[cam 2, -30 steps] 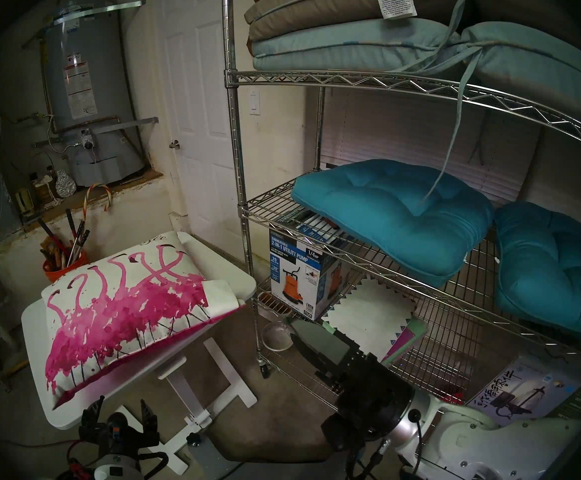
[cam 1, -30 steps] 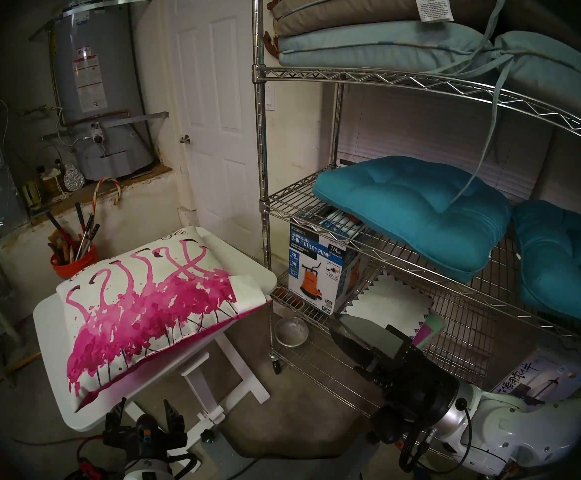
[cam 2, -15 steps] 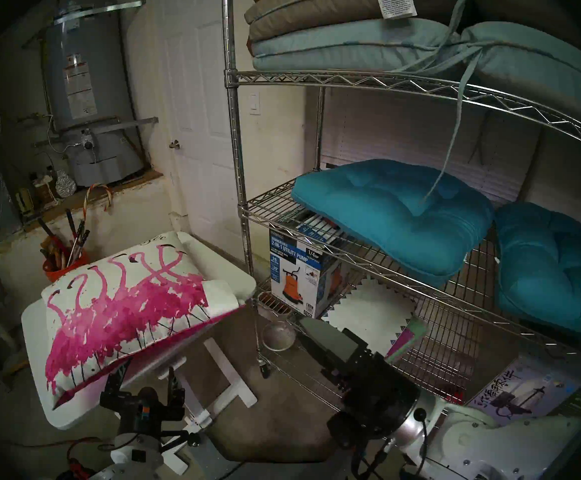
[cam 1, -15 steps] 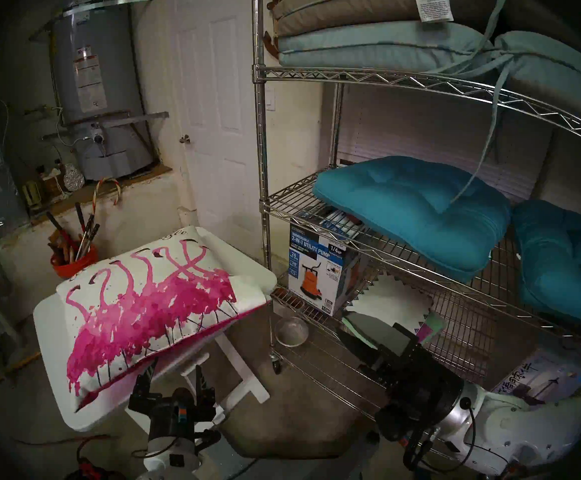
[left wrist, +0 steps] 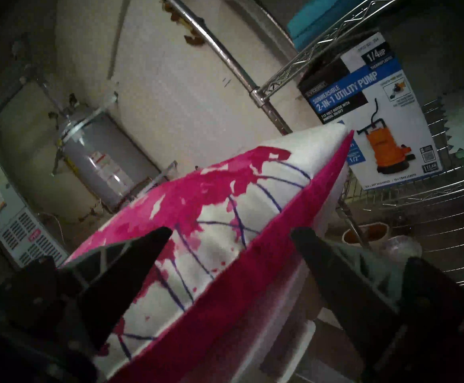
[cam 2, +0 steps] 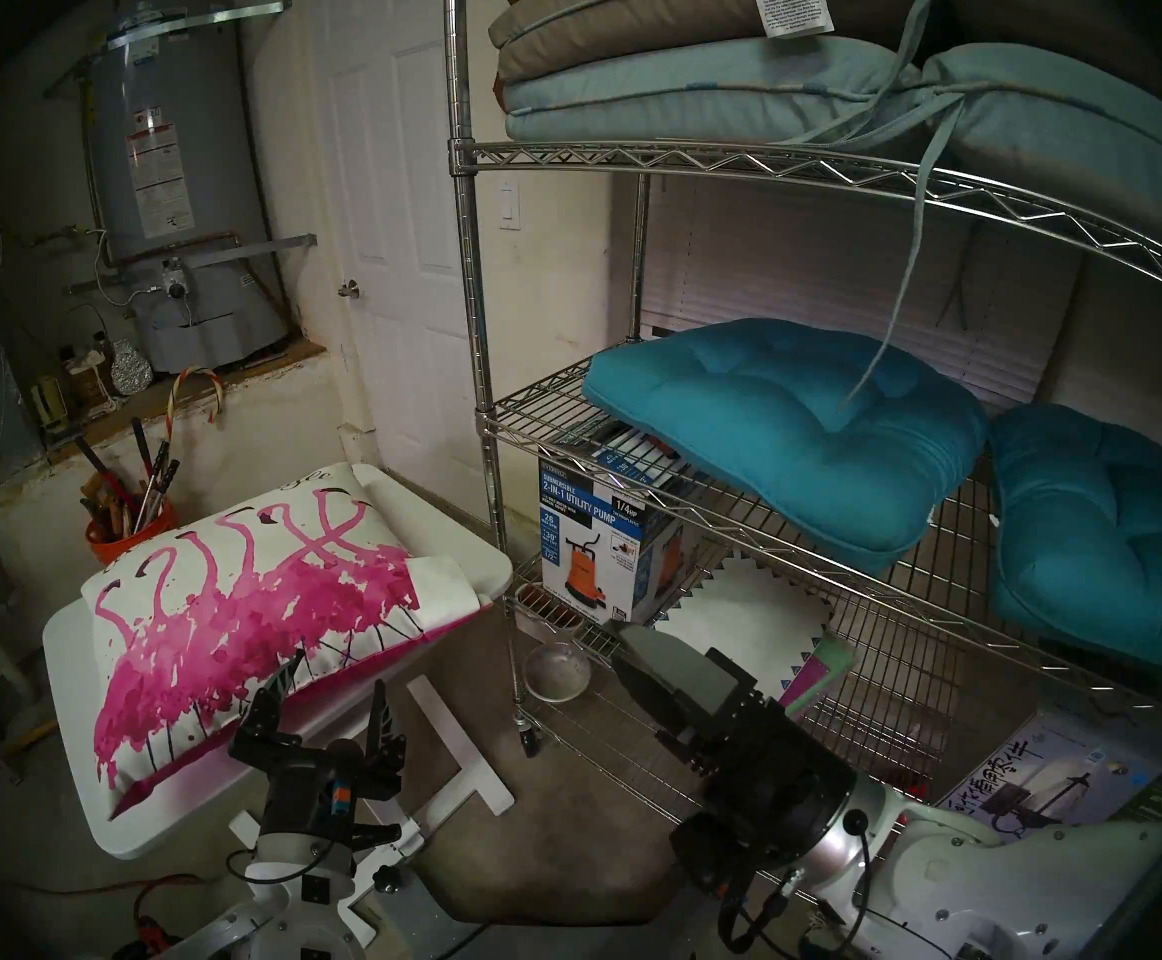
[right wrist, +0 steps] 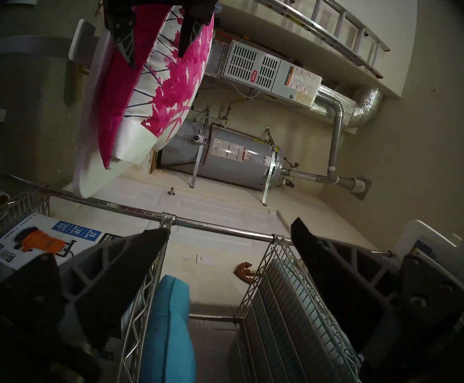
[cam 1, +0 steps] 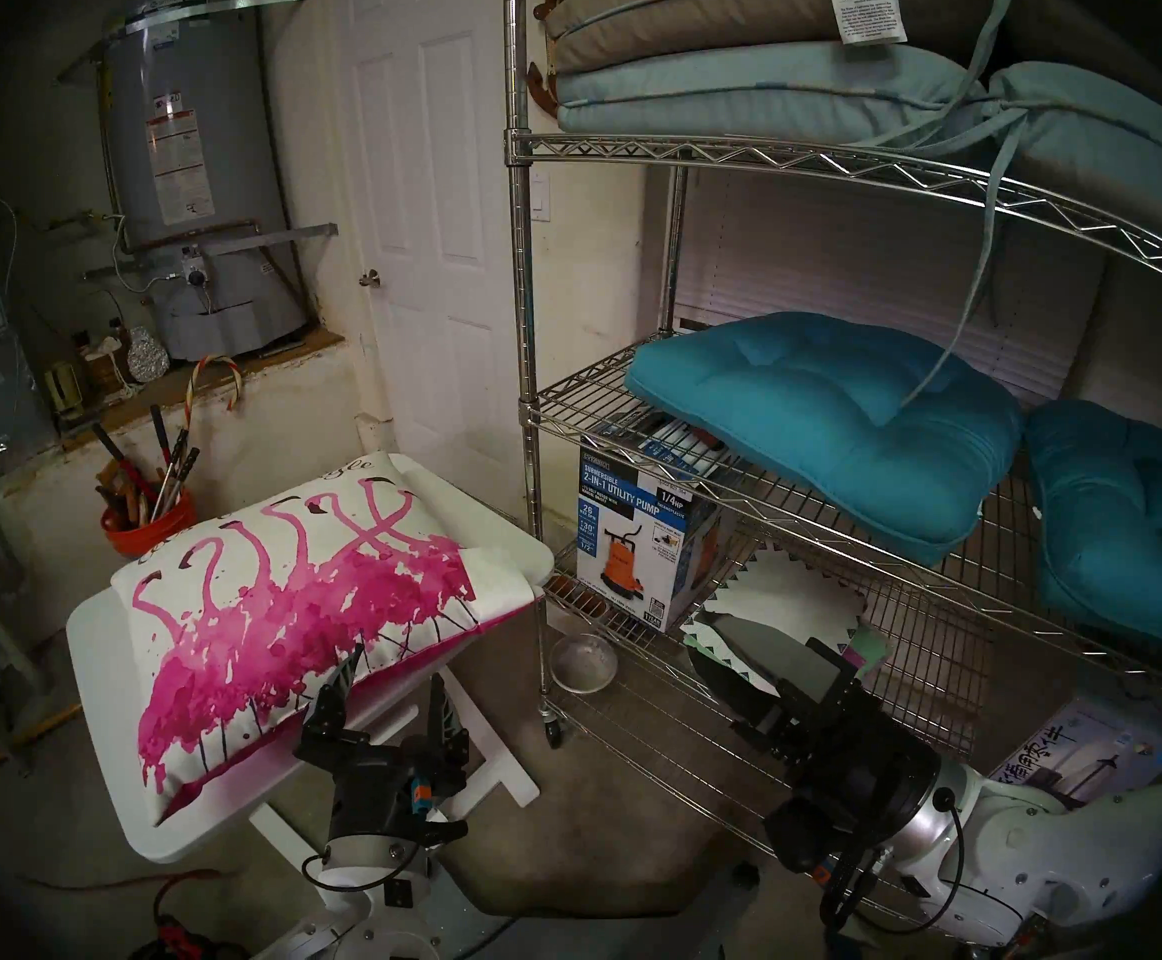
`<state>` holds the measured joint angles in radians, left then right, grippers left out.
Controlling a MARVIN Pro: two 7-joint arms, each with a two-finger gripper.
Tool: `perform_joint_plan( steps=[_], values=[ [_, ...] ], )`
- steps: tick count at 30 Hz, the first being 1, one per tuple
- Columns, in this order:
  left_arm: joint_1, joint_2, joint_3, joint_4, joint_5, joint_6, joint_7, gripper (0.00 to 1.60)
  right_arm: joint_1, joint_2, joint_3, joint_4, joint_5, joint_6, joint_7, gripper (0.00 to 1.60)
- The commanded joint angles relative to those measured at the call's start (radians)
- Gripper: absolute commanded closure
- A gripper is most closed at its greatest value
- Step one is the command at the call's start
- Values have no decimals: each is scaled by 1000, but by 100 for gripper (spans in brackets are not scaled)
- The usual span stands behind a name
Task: Take cushion off the shelf
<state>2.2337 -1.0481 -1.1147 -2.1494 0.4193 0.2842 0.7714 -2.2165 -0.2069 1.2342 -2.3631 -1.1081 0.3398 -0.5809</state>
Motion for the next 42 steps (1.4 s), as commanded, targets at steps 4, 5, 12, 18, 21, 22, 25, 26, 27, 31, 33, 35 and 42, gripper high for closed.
perform_joint_plan(
  steps=[4,5,12,18,21,22,25,26,27,31,33,35,42],
  values=[
    [-49,29,21,-35,115,32,19,0,-14,31,26,-14,27,8,-34,0],
    [-49,29,21,-35,115,32,19,0,-14,31,26,-14,27,8,-34,0],
    [-82,70,-7,-79,161,70,8,0,-21,37,34,-9,39,13,-46,0],
    [-91,113,-28,-115,169,97,-38,0,-33,53,50,-8,63,23,-69,0],
    [-93,135,-35,-130,182,109,-63,0,-39,63,60,-6,78,28,-82,0],
    [-95,152,-35,-133,198,115,-73,0,-41,66,64,-4,84,29,-87,0],
    [-96,172,-42,-156,200,123,-107,0,-47,76,75,2,101,32,-103,0],
    [-98,180,-44,-164,204,126,-117,0,-48,75,77,5,104,32,-107,0],
    [-99,185,-47,-171,206,129,-127,0,-50,78,79,7,109,32,-112,0],
    [-114,206,-62,-201,212,143,-167,0,-56,87,95,12,130,35,-133,0],
    [-127,217,-69,-210,225,151,-184,0,-60,89,104,18,141,35,-146,0],
    [-141,216,-74,-231,224,160,-205,0,-64,92,115,22,151,36,-157,0],
    [-202,215,-56,-269,251,189,-274,0,-82,97,150,46,184,31,-201,0]
  ],
)
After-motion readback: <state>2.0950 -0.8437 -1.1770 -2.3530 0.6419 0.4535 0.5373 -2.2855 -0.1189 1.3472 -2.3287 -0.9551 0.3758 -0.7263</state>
